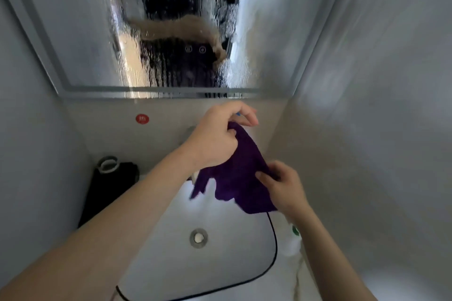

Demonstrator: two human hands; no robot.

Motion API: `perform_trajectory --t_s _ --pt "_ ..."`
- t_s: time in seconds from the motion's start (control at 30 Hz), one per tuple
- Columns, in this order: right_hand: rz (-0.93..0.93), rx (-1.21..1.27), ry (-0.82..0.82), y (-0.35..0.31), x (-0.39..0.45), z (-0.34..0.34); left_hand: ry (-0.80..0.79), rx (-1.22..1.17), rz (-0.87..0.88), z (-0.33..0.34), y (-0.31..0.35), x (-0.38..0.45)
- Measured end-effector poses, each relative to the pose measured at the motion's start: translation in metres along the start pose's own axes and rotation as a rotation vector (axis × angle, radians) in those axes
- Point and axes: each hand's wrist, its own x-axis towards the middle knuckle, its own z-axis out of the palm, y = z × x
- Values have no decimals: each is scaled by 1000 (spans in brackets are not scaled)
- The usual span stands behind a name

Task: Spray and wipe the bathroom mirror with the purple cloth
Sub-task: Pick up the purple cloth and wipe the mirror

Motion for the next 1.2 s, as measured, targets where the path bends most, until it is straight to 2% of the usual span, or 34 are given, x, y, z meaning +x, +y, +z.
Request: perform_trajectory --t_s 0.07,0.13,0.23,0.3,0.37,0.4,0.5,0.57,0.67,0.8,0.9,1.0,1.07,1.13,1.2 --pt "-40 107 129 -7 9 -4 -17 9 2 -15 0 11" --pt "-109 199 164 -20 19 -10 -21 3 -13 -29 0 21" --pt "-226 244 45 -47 32 -25 -37 -22 -77 -49 4 36" --pt "-267 249 -78 -65 39 -35 -77 56 -97 -61 7 48" --pt "-309 208 -134 -75 45 -43 -152 245 -82 -70 15 60" --pt "-353 169 -112 -77 48 -45 -195 358 -72 -73 20 66" --pt "-644 -148 96 -79 60 -46 -310 656 -70 -76 39 85" --pt "-787 -311 189 -76 74 -46 -330 779 -54 -72 55 98" --pt "-795 -354 307 -73 107 -53 -261 826 6 -63 73 121" --pt "-727 -221 402 -90 152 -72 -140 786 166 -50 93 160" --pt "-731 -217 466 -109 189 -86 -10 753 282 -39 115 188" --pt "-729 -305 636 -135 225 -90 94 738 369 -32 137 213" --pt "-728 -278 730 -164 243 -92 144 748 438 -34 151 233" --pt "-740 -163 751 -201 259 -99 173 769 499 -41 164 254" --pt "-712 12 670 -238 271 -107 193 777 533 -52 174 274"
